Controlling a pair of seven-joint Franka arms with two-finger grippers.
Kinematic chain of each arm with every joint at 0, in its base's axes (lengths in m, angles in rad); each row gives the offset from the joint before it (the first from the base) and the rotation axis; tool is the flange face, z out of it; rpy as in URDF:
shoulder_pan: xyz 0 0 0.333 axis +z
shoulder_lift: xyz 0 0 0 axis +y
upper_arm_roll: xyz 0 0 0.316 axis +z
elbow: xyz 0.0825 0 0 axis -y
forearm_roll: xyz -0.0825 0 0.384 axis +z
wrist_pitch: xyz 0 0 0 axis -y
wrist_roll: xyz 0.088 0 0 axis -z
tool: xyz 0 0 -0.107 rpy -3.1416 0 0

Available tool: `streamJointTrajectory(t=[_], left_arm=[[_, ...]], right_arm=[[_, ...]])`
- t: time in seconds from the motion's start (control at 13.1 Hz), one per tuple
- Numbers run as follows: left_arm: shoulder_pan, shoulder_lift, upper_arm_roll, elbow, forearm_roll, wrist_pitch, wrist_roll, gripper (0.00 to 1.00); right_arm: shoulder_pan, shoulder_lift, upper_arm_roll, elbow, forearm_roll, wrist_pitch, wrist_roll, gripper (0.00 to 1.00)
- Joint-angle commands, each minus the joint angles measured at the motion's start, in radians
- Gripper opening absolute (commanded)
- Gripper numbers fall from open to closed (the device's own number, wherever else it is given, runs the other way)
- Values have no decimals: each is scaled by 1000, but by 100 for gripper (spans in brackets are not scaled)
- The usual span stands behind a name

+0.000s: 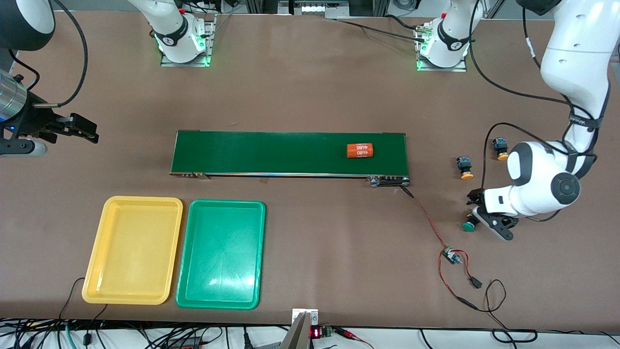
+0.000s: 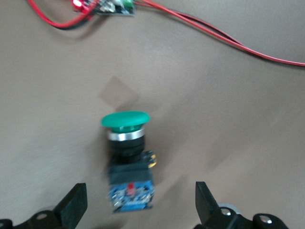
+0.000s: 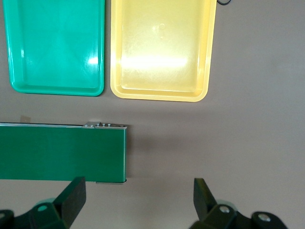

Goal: Sort buttons by color to trays
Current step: 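Lower the left gripper and grasp a green-capped button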

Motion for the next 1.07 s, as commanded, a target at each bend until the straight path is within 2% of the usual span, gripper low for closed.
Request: streamJointTrajectory(t=[0.0,0.08,0.15,0.23,0.31,0.46,0.69,0.84,0.99], left_arm=[[-5,24,-1,31,-38,-11,4,100],[-7,27,-1,30,-38,-11,5,100],[-7,27,-1,31,-36,-11,5,92],[-7,22,-1,30,-36,-11,4,55],[-10,22,-1,30,-36,-11,5,31],[-8,21,-1,27,-36,-14,5,1],[-26,-37,-5,8,-38,-49,-5,0],[-71,-115,-13,2,-55,-172,-39,0],[-111,-195,-13,-45,-126,-278,-161,0]], right_arm=[[-7,10,5,18,20,-2,-1,100],[-7,10,5,18,18,-2,-1,100],[-7,10,5,18,18,-2,-1,100],[-7,10,5,18,20,-2,-1,100],[-7,10,5,18,20,-2,-1,100],[-7,10,5,18,20,-2,-1,100],[-7,10,5,18,20,-2,-1,100],[-9,8,5,18,20,-2,-1,100],[-9,10,3,18,20,-2,-1,100]])
